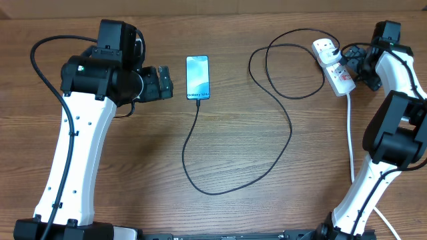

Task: Plug charger to phone and switch on socket

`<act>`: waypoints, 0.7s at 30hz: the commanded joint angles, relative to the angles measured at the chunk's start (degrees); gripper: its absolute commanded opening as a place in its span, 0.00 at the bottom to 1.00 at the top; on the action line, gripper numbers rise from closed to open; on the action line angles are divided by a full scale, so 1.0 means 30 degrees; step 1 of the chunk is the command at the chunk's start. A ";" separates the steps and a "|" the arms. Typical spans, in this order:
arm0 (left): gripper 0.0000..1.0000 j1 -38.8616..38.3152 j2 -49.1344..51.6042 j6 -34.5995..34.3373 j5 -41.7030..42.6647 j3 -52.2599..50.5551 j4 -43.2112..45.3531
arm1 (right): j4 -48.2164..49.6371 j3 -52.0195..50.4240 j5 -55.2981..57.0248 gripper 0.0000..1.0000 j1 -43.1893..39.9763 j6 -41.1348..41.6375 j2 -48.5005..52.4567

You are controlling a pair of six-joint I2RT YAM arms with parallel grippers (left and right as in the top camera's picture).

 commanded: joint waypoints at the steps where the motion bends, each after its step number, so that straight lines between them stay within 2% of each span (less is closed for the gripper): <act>1: 1.00 -0.0029 0.0073 -0.0044 0.0000 -0.0022 0.0058 | 0.0022 -0.0153 -0.0044 0.98 0.0109 -0.0073 0.0211; 21: 1.00 -0.0029 0.0073 -0.0044 0.0000 -0.0022 0.0138 | -0.0350 -0.0153 -0.3271 1.00 0.0102 -0.0670 0.1202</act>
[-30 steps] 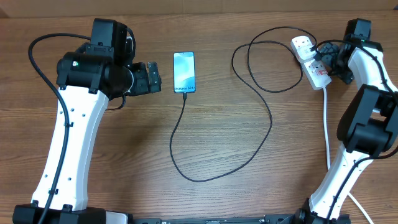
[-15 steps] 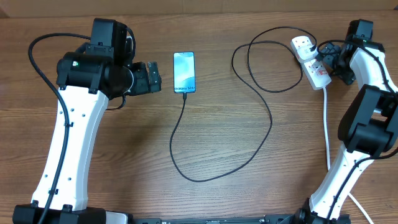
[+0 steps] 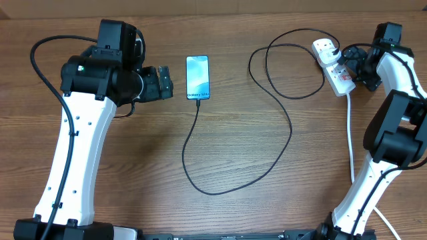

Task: Plug charger to phone and switch on socket

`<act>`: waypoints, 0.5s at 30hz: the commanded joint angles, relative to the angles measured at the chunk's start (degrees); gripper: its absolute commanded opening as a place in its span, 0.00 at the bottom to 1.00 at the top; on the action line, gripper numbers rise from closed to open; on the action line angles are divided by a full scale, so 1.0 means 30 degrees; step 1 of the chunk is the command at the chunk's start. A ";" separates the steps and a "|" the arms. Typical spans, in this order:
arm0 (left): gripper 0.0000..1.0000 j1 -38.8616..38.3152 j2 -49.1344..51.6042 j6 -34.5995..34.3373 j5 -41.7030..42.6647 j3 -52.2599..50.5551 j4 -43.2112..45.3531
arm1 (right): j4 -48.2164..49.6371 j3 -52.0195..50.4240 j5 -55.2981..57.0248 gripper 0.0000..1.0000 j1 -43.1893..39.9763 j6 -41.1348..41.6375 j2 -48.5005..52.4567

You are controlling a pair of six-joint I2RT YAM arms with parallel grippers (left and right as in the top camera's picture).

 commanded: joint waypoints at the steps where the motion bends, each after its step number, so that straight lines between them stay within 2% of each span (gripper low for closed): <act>1: 0.99 -0.0029 0.0073 -0.0044 0.0000 -0.0015 0.0117 | -0.0561 -0.0160 -0.1450 1.00 0.0270 -0.0554 0.0831; 15: 1.00 -0.0029 0.0073 -0.0044 0.0000 -0.0022 0.0117 | -0.1872 0.0335 -0.1523 1.00 0.0211 -0.1078 0.0699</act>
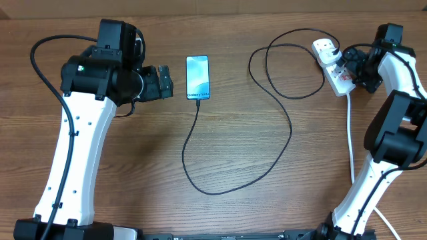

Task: Plug charger to phone and switch on socket

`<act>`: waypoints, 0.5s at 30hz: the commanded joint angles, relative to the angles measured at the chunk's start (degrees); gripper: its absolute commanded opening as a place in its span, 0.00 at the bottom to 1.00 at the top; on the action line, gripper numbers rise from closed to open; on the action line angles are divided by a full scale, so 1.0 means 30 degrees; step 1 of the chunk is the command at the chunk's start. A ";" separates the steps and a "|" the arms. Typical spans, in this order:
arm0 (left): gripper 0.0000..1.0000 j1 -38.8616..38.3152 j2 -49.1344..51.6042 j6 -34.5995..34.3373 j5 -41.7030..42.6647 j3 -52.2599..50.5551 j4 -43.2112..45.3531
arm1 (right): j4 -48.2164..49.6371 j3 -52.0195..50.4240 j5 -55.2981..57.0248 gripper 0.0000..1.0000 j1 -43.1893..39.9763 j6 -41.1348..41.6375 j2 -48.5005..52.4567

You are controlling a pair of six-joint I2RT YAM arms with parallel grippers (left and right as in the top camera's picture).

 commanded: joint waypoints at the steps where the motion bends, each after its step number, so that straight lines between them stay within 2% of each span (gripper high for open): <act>1: 1.00 -0.0029 0.0073 -0.0044 0.0000 -0.0022 0.0022 | -0.0976 0.0401 -0.0568 1.00 0.0219 -0.0546 0.0532; 7: 0.99 -0.0029 0.0073 -0.0051 0.0000 -0.0022 0.0007 | -0.2127 0.1173 -0.0568 1.00 -0.0539 0.0707 -0.1821; 15: 0.99 -0.0036 0.0080 -0.0051 0.0000 -0.0022 0.0015 | -0.4954 0.1173 -0.0539 1.00 -0.0481 0.1005 -0.7701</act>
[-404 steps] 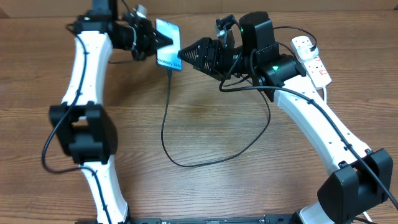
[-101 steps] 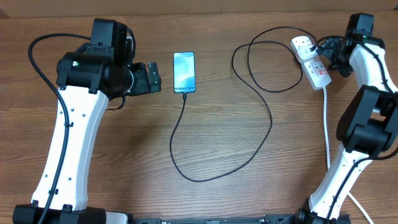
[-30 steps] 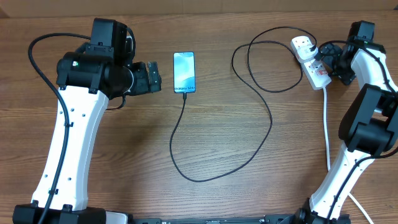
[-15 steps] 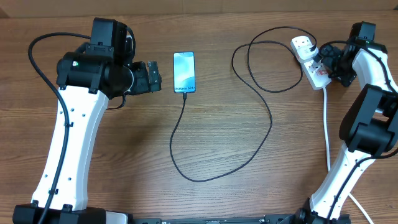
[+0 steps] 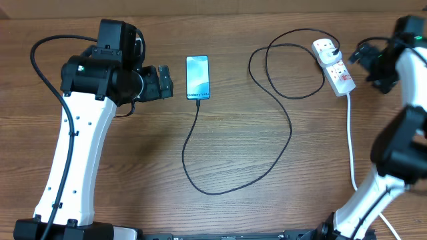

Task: Plug charger to phone and switch on socket

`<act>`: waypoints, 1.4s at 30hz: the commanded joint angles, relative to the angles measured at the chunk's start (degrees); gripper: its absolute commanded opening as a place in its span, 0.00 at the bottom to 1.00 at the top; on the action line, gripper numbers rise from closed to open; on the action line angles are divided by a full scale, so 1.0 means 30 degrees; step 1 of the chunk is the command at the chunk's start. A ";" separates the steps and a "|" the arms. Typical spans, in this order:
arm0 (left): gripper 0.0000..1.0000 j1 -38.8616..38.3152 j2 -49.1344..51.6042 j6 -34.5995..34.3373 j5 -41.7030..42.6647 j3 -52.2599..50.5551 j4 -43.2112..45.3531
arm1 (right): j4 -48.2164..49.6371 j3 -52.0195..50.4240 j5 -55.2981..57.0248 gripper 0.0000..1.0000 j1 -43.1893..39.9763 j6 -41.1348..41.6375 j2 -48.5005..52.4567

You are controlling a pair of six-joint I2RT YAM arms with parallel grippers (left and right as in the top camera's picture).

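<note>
The phone lies face up with its screen lit, at the back middle of the table. The black charger cable is plugged into the phone's near end and loops right to a plug in the white socket strip. My left gripper hovers just left of the phone, open and holding nothing. My right gripper is a little to the right of the strip and clear of it, its fingers together and empty. The switch's state is too small to read.
The strip's white lead runs down the right side toward the table's front edge. The cable's big loop lies between phone and strip. The left arm's black hose arcs over the table's left.
My right gripper has moved from on top of the socket strip to a spot right of it, no longer touching. The strip, phone, cable and left arm are where they were.
Throughout, the cable was in the phone and the left gripper stayed beside it. The right gripper sat at the strip's right edge, then moved further onto the strip's top over two moments. Now it is off the strip to the right.
</note>
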 commanded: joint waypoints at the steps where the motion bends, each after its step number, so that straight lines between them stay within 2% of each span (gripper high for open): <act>1: 1.00 -0.0036 0.0087 -0.0051 0.0000 -0.0022 0.0015 | -0.1027 0.0692 0.0066 1.00 0.0313 0.0262 -0.4248; 8: 1.00 -0.0036 0.0095 -0.0058 0.0007 -0.0022 0.0204 | -0.4590 0.0663 0.1195 1.00 0.1545 0.0277 -0.9522; 16: 1.00 -0.0036 0.0095 -0.0051 0.0007 -0.0022 0.0219 | -0.7009 -0.0233 0.3468 1.00 0.4051 0.0284 -1.3151; 28: 1.00 -0.0029 0.0095 -0.0051 0.0007 -0.0022 0.0219 | -0.6091 -0.8422 0.3133 1.00 0.4830 0.0794 -2.1230; 35: 1.00 -0.0029 0.0095 -0.0051 0.0007 -0.0015 0.0219 | -0.8378 -0.9333 0.2827 1.00 0.4830 0.0787 -2.2250; 42: 1.00 -0.0036 0.0102 -0.0051 0.0000 -0.0015 0.0219 | -0.8531 -0.9333 0.2827 1.00 0.4830 0.0780 -2.2061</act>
